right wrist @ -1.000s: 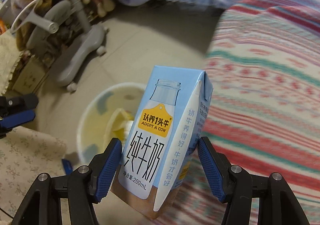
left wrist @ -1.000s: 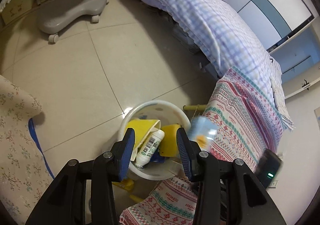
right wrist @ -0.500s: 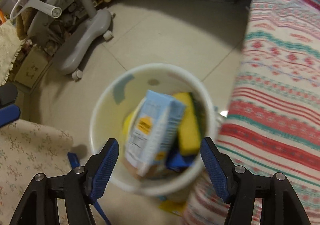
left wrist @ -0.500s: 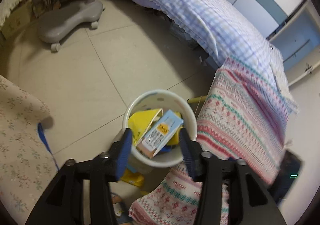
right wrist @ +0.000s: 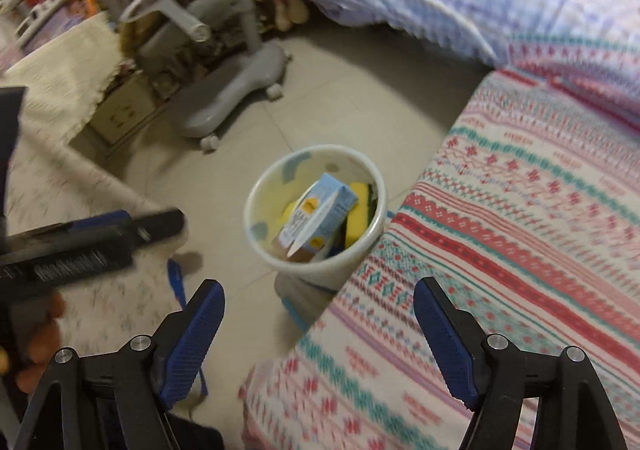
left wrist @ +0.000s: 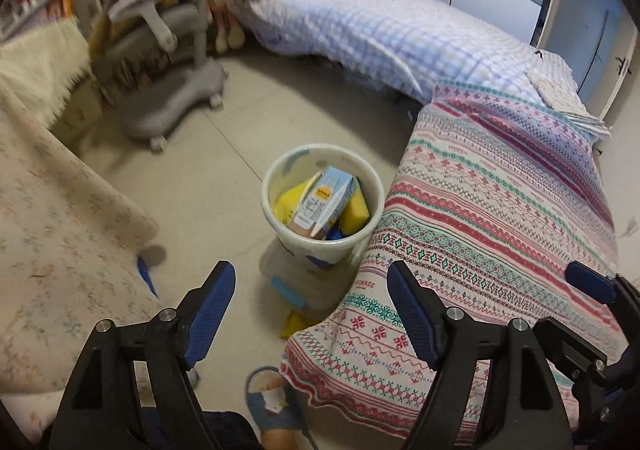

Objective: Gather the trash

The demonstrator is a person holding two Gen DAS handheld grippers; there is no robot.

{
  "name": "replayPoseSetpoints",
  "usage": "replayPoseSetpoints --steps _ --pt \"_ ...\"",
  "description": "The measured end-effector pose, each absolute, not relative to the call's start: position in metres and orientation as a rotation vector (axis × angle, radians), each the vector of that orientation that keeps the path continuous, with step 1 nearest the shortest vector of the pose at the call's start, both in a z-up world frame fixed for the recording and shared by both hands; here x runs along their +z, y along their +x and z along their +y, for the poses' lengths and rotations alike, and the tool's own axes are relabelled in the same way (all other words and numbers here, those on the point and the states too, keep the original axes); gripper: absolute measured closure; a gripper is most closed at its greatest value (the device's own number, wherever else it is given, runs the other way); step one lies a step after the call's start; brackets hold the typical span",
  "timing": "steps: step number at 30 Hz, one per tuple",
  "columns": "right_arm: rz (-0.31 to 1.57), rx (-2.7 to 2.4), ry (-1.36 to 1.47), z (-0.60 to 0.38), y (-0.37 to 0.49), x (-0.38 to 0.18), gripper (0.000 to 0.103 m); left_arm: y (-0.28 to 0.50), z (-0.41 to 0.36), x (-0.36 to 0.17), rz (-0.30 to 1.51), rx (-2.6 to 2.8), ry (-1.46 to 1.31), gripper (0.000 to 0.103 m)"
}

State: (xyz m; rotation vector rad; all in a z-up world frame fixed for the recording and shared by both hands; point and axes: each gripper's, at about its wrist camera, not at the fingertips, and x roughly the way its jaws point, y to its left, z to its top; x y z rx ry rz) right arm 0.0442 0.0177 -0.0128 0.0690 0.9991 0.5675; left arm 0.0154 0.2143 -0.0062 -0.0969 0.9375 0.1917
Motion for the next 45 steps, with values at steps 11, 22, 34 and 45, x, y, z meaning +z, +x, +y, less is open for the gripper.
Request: replayPoseSetpoints --steps 11,22,34,45 --pt "0.931 0.505 0.049 -0.044 -0.018 -0.003 0.001 -0.016 0.177 0.012 0.725 0.298 0.009 0.011" --pt "0.850 0.472 0.055 -0.050 -0.033 -0.020 0.000 -0.004 0.174 -0.012 0.770 0.336 0.058 0.011" --pt "0.815 0.443 0.017 -0.048 -0.034 -0.028 0.000 -0.001 0.169 -0.017 0.792 0.304 0.059 0.011" --pt "0.798 0.447 0.013 -0.046 -0.034 -0.025 0.000 0.000 0.169 -0.018 0.799 0.284 0.050 0.011"
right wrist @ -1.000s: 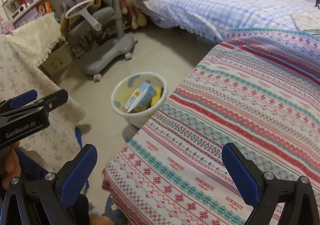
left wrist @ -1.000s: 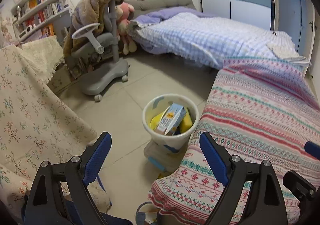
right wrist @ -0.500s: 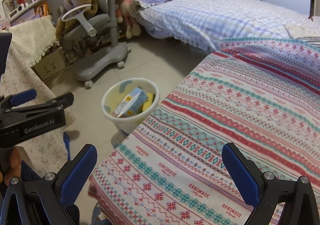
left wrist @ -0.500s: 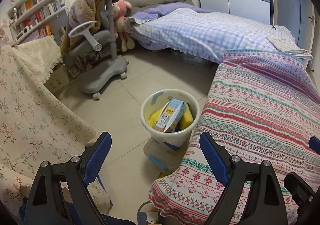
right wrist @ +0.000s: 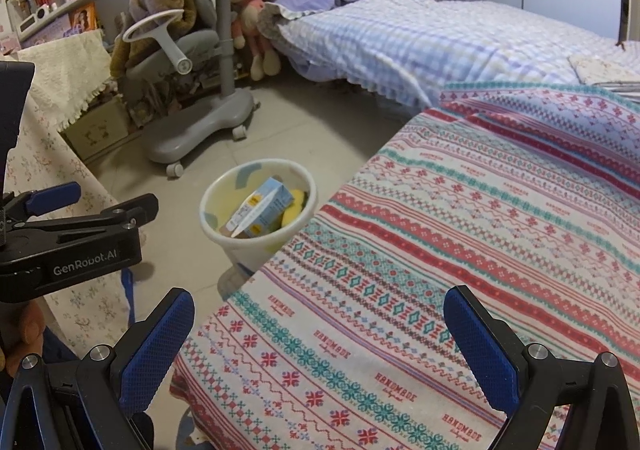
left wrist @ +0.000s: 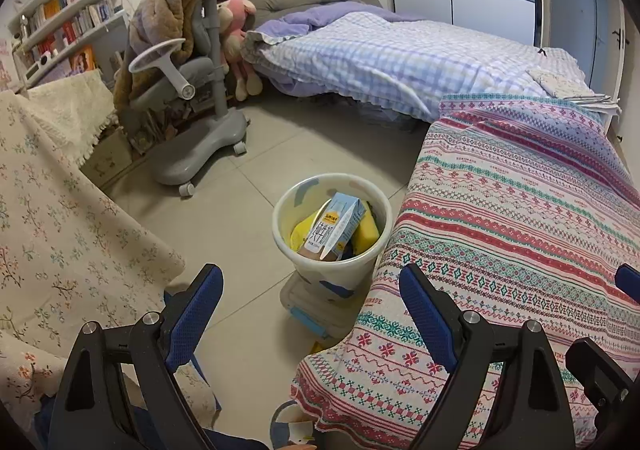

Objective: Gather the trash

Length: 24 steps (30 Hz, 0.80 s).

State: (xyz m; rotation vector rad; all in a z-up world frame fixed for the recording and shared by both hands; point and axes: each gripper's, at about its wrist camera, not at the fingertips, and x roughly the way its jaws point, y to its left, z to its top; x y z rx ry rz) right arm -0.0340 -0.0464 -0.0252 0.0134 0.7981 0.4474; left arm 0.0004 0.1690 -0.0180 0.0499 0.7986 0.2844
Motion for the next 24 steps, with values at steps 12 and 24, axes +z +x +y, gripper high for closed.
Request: replayPoseSetpoints --steps 12,24 --pt "0.801 0.449 0.018 -0.0450 -0.0324 -0.0254 0.000 0.0002 0.1669 -0.0201 0.811 0.271 0.049 0.011" --pt "0.801 0.452 0.015 -0.0444 -0.0332 -0.0261 0.000 0.0014 0.1670 -0.0215 0.821 0.263 0.046 0.011"
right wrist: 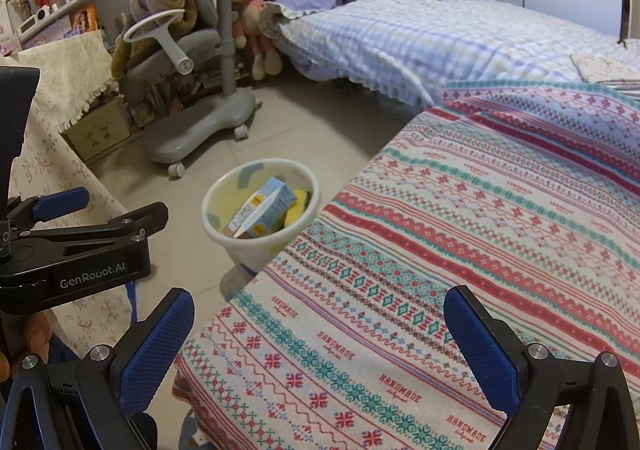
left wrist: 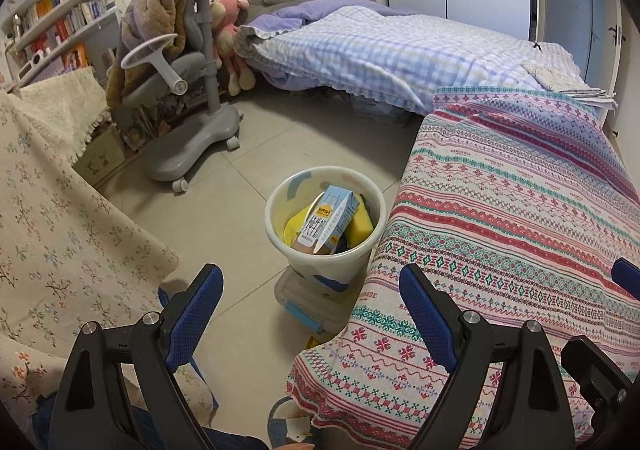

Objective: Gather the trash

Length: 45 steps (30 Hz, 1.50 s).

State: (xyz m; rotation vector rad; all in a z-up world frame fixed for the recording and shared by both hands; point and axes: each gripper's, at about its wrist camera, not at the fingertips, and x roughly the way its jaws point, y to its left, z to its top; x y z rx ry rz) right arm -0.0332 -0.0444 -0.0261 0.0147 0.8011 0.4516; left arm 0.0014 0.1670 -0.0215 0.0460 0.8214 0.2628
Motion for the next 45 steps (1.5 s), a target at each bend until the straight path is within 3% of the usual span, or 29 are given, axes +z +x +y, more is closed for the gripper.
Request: replayPoseSetpoints --steps 45 --pt "0.800 0.459 0.008 -0.0479 -0.0284 -0.0308 0.000 -0.0025 0.1595 -0.0210 0.800 0.235 0.071 0.011"
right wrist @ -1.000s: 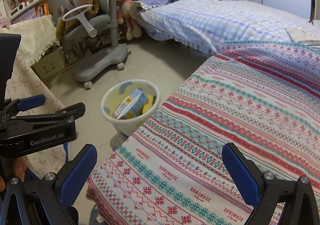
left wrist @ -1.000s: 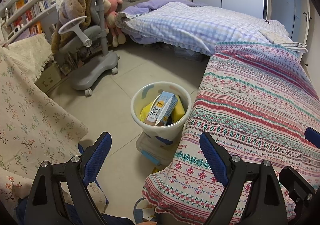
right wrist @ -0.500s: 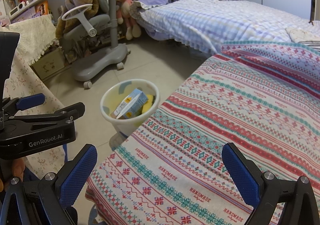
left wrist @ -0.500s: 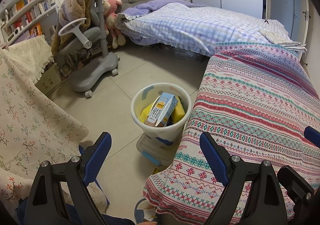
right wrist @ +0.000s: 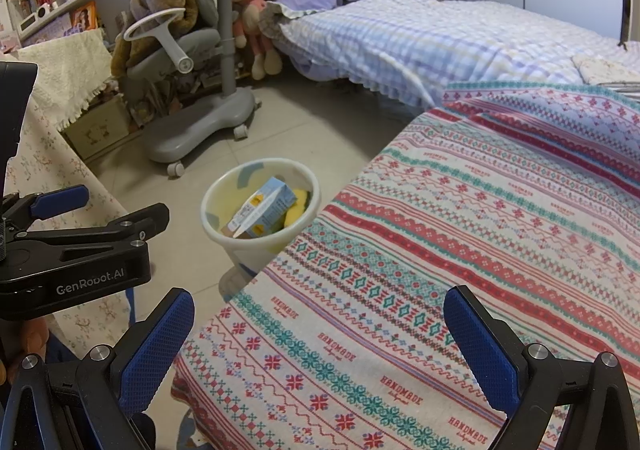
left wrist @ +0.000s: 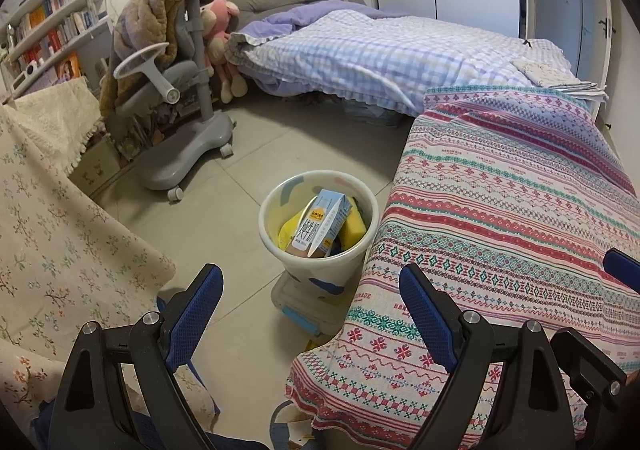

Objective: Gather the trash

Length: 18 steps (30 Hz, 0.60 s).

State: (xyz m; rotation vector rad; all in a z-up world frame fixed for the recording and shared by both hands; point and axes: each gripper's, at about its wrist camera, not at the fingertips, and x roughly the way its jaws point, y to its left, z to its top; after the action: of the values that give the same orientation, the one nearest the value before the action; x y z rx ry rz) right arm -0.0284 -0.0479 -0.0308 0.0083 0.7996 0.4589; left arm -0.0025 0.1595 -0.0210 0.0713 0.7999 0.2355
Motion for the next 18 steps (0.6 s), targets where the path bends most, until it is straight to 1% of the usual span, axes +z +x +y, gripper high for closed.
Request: replayPoseSetpoints --steps 18 --pt "0.794 0.457 0.004 -0.0466 -0.0303 -0.0309 0.000 -0.0024 0.1626 -0.0196 0.800 0.225 0.063 0.011"
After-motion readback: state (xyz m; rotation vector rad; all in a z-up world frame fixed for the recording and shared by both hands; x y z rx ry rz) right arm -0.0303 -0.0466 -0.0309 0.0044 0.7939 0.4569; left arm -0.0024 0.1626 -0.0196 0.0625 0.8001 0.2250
